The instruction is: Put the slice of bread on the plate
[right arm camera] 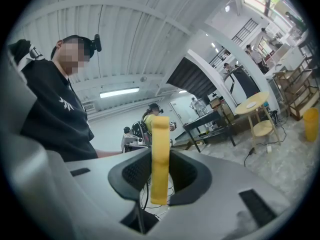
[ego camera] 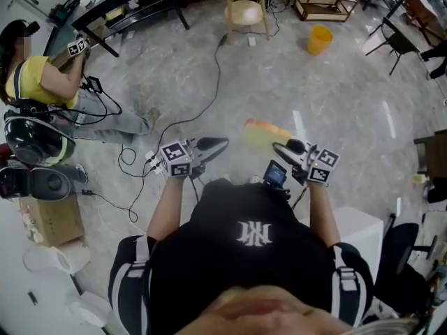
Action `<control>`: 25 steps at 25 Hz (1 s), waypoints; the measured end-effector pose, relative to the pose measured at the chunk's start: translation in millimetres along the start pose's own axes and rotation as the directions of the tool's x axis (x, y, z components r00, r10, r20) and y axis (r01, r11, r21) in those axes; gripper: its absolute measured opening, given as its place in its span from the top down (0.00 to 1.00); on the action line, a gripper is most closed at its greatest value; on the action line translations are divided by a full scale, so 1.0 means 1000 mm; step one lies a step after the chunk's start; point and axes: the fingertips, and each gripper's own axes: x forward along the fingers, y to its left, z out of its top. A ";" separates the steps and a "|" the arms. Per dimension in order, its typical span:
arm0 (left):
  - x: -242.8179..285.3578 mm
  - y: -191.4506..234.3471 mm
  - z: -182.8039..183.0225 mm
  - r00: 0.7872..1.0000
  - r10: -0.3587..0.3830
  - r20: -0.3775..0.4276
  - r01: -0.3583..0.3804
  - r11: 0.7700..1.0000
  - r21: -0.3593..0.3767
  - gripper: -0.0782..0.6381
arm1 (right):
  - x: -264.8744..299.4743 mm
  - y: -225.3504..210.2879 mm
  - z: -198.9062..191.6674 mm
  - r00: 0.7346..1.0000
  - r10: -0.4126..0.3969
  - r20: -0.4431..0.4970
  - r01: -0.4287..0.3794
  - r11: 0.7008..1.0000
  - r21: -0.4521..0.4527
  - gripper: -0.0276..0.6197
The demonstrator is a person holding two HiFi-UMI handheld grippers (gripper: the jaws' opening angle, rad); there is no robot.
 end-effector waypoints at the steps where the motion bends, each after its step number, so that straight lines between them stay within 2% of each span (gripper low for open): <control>1: 0.002 0.000 0.002 1.000 0.005 0.001 -0.005 1.000 0.001 0.88 | -0.002 -0.003 0.001 1.000 0.003 0.000 -0.003 1.000 0.000 0.82; 6: 0.011 0.000 -0.001 0.999 0.033 0.011 -0.033 0.999 -0.010 0.88 | -0.013 -0.015 0.002 1.000 0.000 -0.002 0.000 1.000 -0.005 0.82; 12: 0.017 0.014 0.004 0.997 0.075 0.029 -0.074 0.997 -0.009 0.88 | -0.018 -0.043 0.007 0.997 -0.068 -0.031 0.066 0.997 -0.051 0.82; 15: 0.019 0.028 0.004 0.995 0.088 0.048 -0.086 0.996 -0.036 0.88 | -0.013 -0.056 0.008 0.993 -0.109 -0.034 0.107 0.992 -0.063 0.82; 19: 0.025 0.061 0.012 0.994 0.096 0.047 -0.093 0.994 -0.053 0.88 | 0.000 -0.085 0.021 0.982 -0.184 -0.031 0.182 0.981 -0.065 0.82; 25: 0.031 0.138 0.046 0.989 0.125 0.084 -0.124 0.992 -0.012 0.88 | 0.028 -0.139 0.059 0.964 -0.264 -0.020 0.261 0.961 -0.097 0.82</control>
